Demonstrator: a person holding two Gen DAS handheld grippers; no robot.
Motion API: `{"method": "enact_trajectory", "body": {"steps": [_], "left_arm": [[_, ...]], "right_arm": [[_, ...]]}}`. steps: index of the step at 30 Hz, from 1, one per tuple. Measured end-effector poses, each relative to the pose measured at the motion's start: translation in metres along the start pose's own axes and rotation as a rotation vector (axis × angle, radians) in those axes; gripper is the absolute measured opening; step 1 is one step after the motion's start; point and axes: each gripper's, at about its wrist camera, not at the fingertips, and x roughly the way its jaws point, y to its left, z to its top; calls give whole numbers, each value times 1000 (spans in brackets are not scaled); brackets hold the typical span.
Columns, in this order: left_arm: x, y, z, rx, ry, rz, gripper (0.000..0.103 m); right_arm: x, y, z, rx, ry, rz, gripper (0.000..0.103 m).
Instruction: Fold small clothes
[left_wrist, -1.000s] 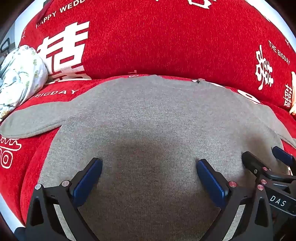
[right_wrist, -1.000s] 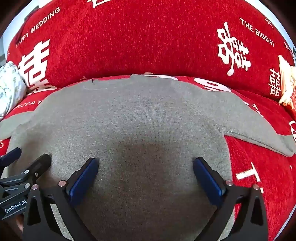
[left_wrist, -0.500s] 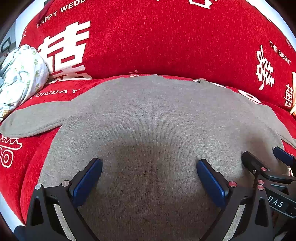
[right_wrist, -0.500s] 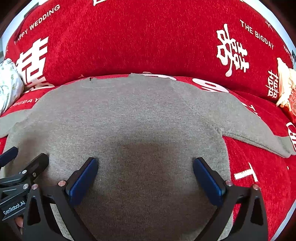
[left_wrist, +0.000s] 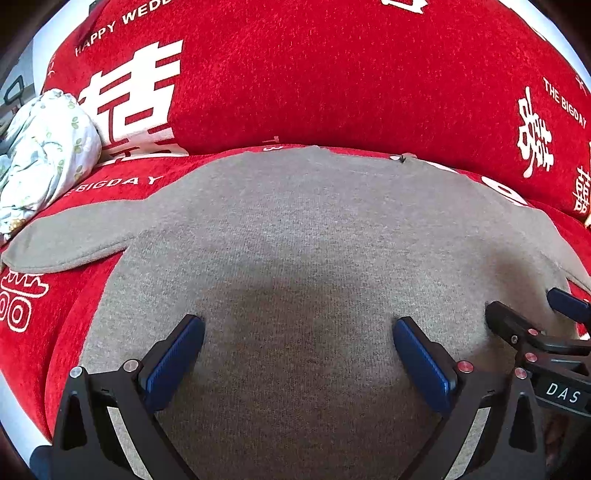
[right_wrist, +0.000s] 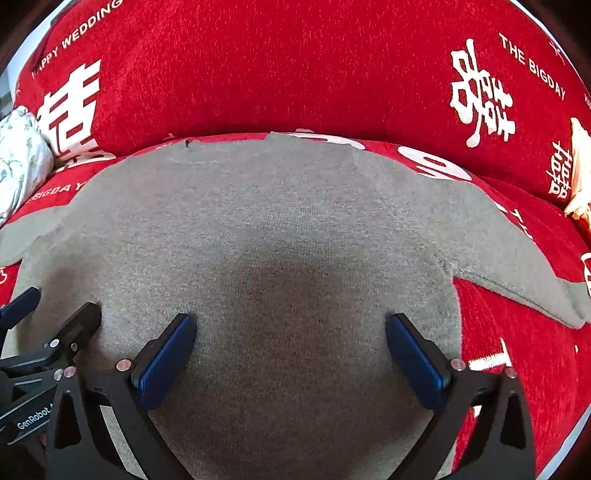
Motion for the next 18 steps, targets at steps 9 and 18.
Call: {"method": "enact_trajectory", "body": {"steps": [9,18], "left_arm": [[-3,0,-1,-14,26,14,103],[-3,0,3,-4,71,16,103]], "right_arm": [[0,1,2,-42,1,12,103],[2,2,2,-52,8,21,103]]}}
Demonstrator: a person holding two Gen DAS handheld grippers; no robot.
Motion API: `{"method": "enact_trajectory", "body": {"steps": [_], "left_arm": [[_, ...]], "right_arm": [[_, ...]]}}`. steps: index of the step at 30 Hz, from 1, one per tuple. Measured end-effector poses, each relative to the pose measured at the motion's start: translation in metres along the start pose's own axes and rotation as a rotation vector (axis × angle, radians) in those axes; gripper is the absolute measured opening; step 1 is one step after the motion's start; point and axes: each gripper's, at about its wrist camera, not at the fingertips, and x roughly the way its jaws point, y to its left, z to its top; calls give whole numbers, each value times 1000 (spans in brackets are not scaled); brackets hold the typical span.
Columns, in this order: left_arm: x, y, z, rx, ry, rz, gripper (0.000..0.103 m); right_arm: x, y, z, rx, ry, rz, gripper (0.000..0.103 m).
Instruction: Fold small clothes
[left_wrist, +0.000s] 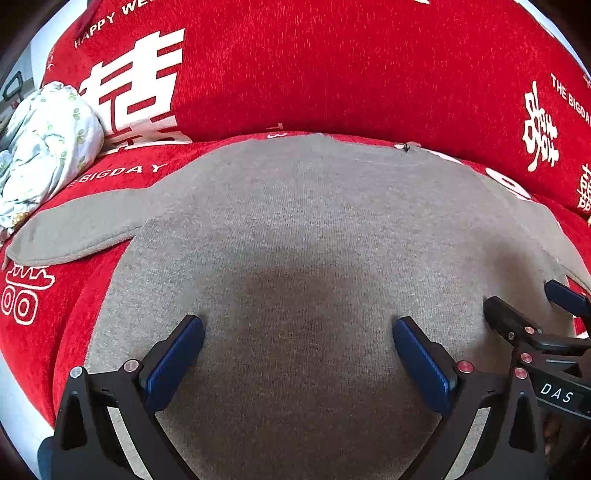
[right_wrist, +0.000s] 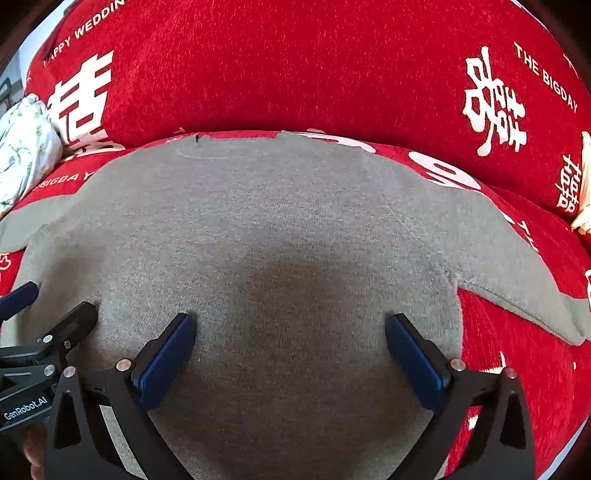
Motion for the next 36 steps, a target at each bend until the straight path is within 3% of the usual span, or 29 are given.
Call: {"method": "enact_trajectory", "body": {"steps": [10,17,29,36], "left_arm": [[-11,-4,2,-2,-12,58,103],[-22,-7,11,10,-45,108,103],[-23,-7,18,-15,-24,89,103],[-18,-20,29,-32,16,75,103]], "right_arm": [[-6,-14,5,44,-41,55,103],[-10,-28,14,71,-76,17,103],[-17,-27,20,24,-115,-22,103],[-21,-56,26,75,-126,-46,103]]}}
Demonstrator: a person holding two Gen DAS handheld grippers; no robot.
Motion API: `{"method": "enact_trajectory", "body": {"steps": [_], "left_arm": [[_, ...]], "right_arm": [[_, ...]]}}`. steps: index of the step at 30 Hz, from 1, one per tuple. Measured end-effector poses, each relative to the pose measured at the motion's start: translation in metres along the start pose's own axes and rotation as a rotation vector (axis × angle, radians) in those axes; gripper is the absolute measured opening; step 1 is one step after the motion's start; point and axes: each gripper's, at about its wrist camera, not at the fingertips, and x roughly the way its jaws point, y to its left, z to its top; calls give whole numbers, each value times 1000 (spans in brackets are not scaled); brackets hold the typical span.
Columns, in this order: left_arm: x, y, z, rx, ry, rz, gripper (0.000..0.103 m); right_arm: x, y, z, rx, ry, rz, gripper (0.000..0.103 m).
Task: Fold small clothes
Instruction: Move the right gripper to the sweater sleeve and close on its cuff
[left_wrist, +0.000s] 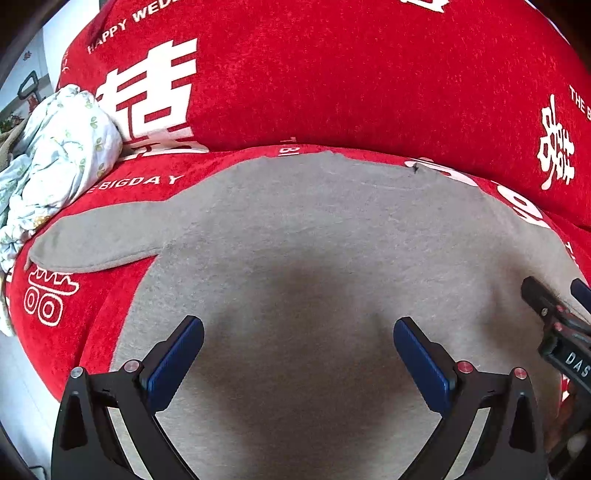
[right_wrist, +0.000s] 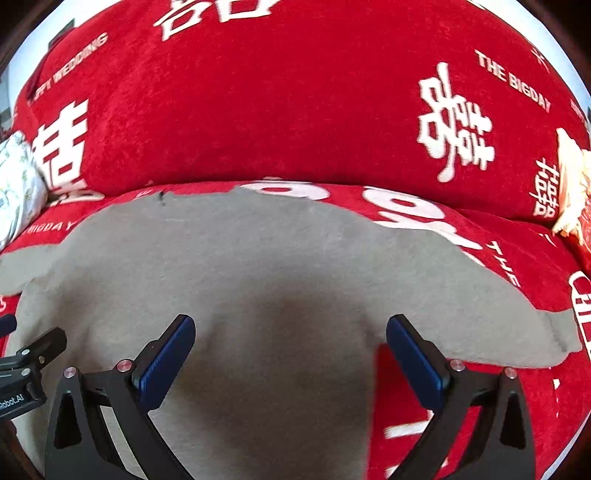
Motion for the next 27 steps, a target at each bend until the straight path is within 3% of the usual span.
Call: {"method": "enact_trajectory", "body": {"steps": [7,13,27], "left_arm": [[-4,-37,12,65,1,-16,103],[-3,-74,18,111,8,-39,103],[-4,-163,28,232,-5,-89,103]], "right_arm": [[1,-45,14,55,-1,-40,103],[3,-75,21,127,20,-16,103],[2,-133,15,185,26,-99,103]]}}
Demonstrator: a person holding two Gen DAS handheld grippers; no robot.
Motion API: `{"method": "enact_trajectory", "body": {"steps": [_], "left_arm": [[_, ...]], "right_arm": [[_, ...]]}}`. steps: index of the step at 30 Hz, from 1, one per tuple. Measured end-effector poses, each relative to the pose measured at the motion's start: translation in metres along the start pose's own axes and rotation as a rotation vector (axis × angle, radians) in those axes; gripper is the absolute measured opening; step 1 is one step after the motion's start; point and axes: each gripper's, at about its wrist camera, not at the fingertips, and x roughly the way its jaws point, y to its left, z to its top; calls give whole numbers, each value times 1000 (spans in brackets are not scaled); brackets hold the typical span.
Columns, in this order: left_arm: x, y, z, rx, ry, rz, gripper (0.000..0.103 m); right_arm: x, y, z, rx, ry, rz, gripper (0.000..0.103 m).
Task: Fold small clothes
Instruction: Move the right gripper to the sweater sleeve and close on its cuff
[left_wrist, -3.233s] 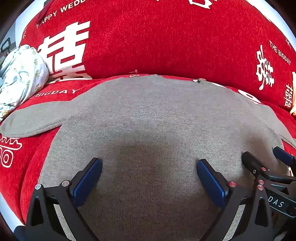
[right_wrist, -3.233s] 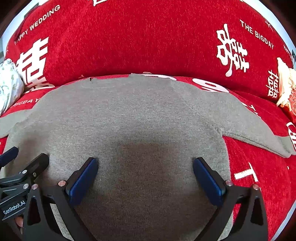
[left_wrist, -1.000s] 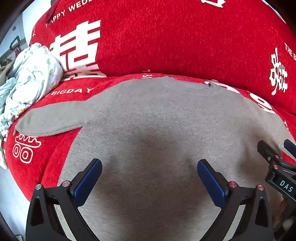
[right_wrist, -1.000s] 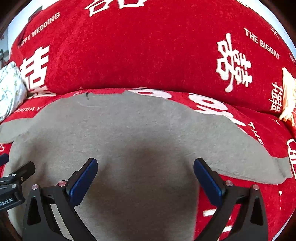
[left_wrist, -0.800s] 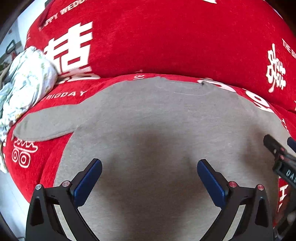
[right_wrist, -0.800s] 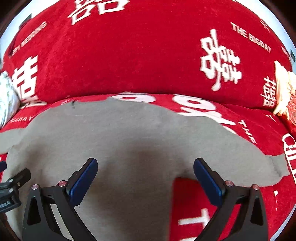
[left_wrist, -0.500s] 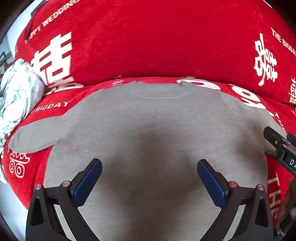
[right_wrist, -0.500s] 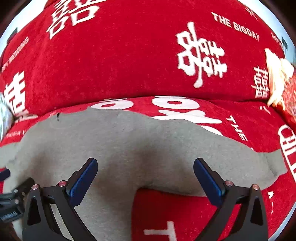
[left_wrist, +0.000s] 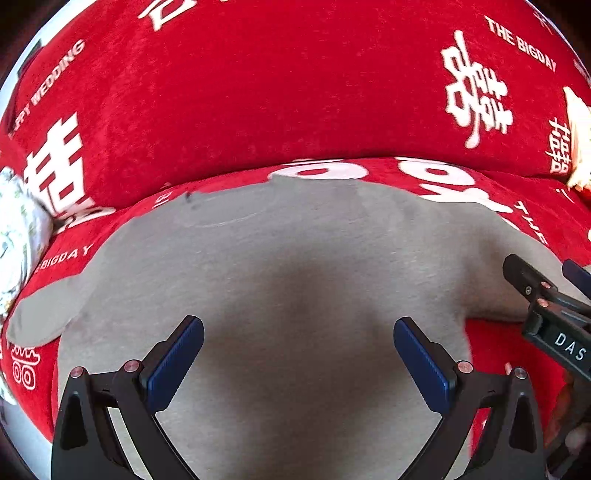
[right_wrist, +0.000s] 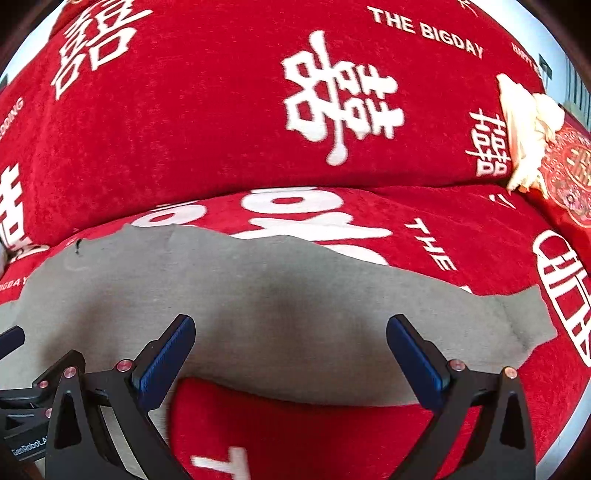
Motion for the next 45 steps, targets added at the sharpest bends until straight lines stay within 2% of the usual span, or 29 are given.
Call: {"method": "enact_trajectory", "body": {"steps": [15,27,40,42,45], "left_arm": [[14,-51,12,41,15,-22,103],[20,-100,24,101,14,-53,103],[37,-146,31,125,35,-104,103],[39,-150,30,128,36,-105,103],[45,-154,29,131,43,-106,103]], "right_arm": [[2,-55,7,59,-15,-100,103],[9,-113,7,178,10,-154,103],[11,-203,-14,416,81,-242,103],[10,-215,-22,469,98,-230,103],[10,-235,-34,578,116,-143,103]]}}
